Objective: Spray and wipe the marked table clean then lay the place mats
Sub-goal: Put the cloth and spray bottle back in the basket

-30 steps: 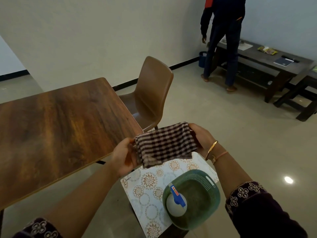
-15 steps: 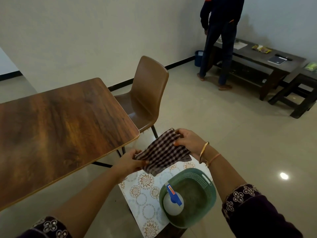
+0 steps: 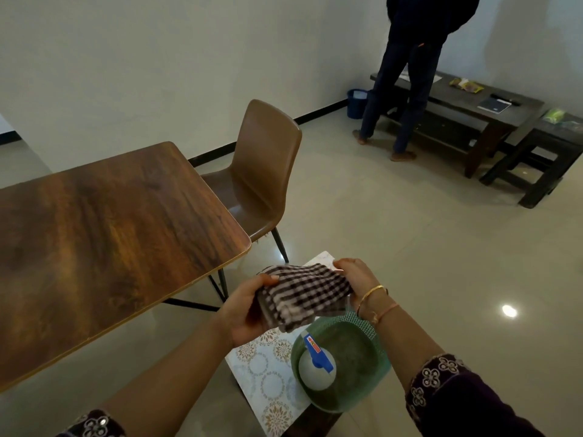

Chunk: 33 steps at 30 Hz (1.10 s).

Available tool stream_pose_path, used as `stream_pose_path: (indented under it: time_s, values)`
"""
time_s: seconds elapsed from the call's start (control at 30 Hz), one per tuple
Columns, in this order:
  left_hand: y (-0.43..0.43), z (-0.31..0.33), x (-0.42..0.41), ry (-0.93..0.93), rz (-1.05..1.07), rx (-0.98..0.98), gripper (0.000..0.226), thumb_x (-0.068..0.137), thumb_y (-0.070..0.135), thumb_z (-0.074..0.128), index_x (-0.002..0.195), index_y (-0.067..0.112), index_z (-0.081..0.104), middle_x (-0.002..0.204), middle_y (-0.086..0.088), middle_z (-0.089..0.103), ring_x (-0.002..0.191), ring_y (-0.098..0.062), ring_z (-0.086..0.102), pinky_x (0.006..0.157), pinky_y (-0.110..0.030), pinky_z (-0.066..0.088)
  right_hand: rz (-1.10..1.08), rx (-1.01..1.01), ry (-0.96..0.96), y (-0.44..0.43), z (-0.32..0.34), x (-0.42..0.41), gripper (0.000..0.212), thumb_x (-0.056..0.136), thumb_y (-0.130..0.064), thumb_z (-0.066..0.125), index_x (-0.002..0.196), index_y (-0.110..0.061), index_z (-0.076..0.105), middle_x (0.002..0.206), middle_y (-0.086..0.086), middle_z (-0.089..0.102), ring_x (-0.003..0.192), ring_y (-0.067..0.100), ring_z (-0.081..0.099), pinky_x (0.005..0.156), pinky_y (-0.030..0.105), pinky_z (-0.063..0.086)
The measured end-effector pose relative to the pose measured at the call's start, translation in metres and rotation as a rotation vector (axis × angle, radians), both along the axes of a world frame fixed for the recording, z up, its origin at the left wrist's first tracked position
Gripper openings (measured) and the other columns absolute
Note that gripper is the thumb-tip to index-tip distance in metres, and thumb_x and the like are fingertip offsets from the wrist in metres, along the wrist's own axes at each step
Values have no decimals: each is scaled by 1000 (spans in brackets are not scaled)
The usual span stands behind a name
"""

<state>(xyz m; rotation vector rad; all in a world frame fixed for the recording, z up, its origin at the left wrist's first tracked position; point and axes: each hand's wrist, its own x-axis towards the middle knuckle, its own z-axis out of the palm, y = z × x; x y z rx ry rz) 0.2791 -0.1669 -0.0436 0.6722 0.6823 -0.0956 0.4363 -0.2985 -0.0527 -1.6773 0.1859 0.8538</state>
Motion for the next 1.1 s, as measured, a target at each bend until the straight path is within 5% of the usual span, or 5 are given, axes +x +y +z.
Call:
stream_pose_path:
  time_s: [0.23, 0.4, 0.57, 0.77, 1.1]
  values:
    - [-27, -25, 8, 96, 118, -84, 44, 89, 19, 49, 126, -4, 49, 110, -24, 64, 91, -32, 63, 76, -43, 57, -56, 123, 668, -30, -67, -53, 86, 81, -77, 37, 127, -6, 49, 106, 18, 63, 81, 29, 58, 74, 34, 42]
    - [-60, -46, 10, 169, 67, -102, 32, 89, 17, 47, 114, 0, 56, 92, -19, 70, 77, -29, 69, 62, -38, 60, -70, 383, 797, -49, -92, -48, 74, 88, -65, 36, 115, -2, 61, 107, 20, 67, 98, 35, 60, 84, 40, 49]
    - [-104, -71, 25, 351, 24, 36, 24, 93, 15, 47, 113, 6, 56, 95, -16, 68, 81, -28, 65, 67, -40, 59, -278, 250, 609, -83, -122, 12, 34, 90, -23, 54, 116, -1, 56, 117, 19, 59, 103, 33, 55, 93, 44, 44]
    - [-155, -117, 49, 606, 24, 339, 15, 89, 17, 55, 103, 12, 58, 103, -18, 67, 89, -31, 65, 75, -44, 57, 113, -64, 477, -128, -130, 59, 8, 91, -6, 48, 94, -5, 55, 95, 14, 61, 83, 26, 56, 73, 36, 46]
    - [-195, -156, 82, 748, -101, 721, 43, 87, 22, 58, 126, 10, 44, 114, -8, 59, 103, -25, 59, 85, -35, 50, 872, -368, -341, -109, -148, 95, 47, 88, -3, 47, 133, -14, 44, 112, 15, 59, 88, 26, 56, 69, 27, 44]
